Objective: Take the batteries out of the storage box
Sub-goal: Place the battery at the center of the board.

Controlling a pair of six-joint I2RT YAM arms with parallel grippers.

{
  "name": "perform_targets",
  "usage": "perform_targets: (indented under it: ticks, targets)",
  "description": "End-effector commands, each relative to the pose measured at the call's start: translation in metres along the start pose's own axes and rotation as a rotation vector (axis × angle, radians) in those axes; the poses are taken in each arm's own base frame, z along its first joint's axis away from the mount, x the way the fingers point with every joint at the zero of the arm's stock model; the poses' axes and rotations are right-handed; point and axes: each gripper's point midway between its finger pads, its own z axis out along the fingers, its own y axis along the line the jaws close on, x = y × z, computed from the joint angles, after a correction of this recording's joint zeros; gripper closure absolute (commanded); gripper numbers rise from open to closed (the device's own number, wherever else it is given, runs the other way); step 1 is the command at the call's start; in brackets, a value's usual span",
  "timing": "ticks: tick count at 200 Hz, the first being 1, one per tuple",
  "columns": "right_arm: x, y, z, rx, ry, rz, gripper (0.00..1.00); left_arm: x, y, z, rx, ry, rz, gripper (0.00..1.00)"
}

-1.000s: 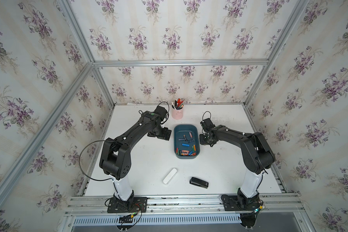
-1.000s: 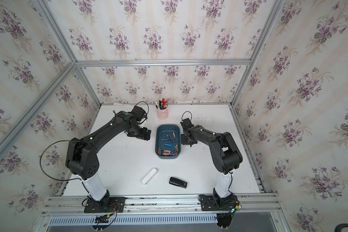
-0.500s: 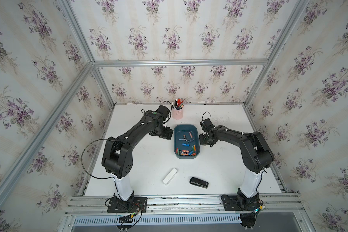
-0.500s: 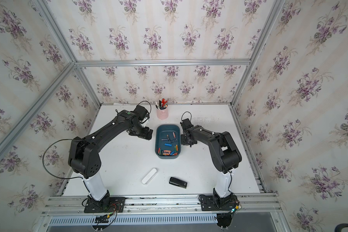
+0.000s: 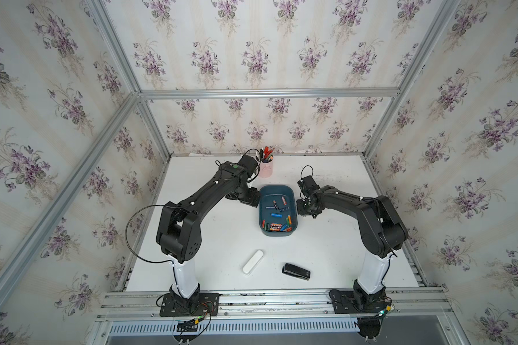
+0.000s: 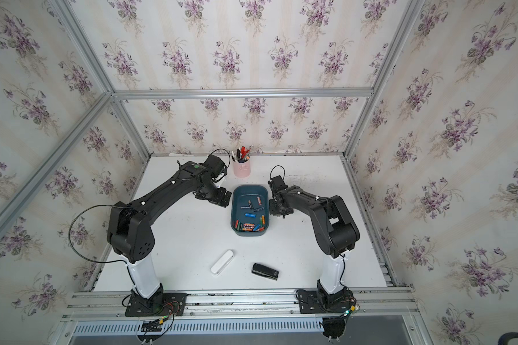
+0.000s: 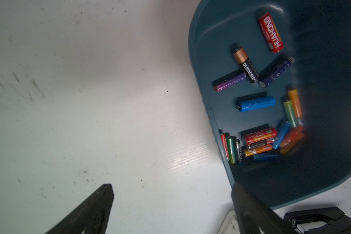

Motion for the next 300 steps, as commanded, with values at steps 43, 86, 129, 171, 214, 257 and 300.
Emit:
perform_targets:
  ticks: [43,86,129,171,214,257,300]
  targets:
    - [-0.013,0.006,-0.020,-0.034,-0.039,0.001,0.70,-0.007,-0.014,-0.005,-0.017,0.002,0.079,0.05]
    - [-0.026,0.004,-0.049,-0.023,-0.088,0.002,0.69,-0.022,-0.036,-0.004,-0.020,-0.016,0.130,0.05]
    - [-0.033,-0.013,-0.075,-0.004,-0.125,0.021,0.68,-0.039,-0.060,0.014,-0.034,0.000,0.105,0.07]
    - [-0.029,-0.034,-0.079,0.005,-0.126,0.047,0.68,-0.054,-0.076,0.035,-0.064,0.019,0.078,0.08]
    - [-0.023,-0.046,-0.077,0.002,-0.121,0.058,0.68,-0.062,-0.081,0.058,-0.083,0.036,0.052,0.10]
    - [-0.023,-0.053,-0.073,-0.005,-0.116,0.058,0.68,-0.065,-0.085,0.078,-0.084,0.048,0.047,0.22]
    - [-0.023,-0.055,-0.069,-0.012,-0.110,0.054,0.68,-0.069,-0.088,0.094,-0.079,0.049,0.038,0.36]
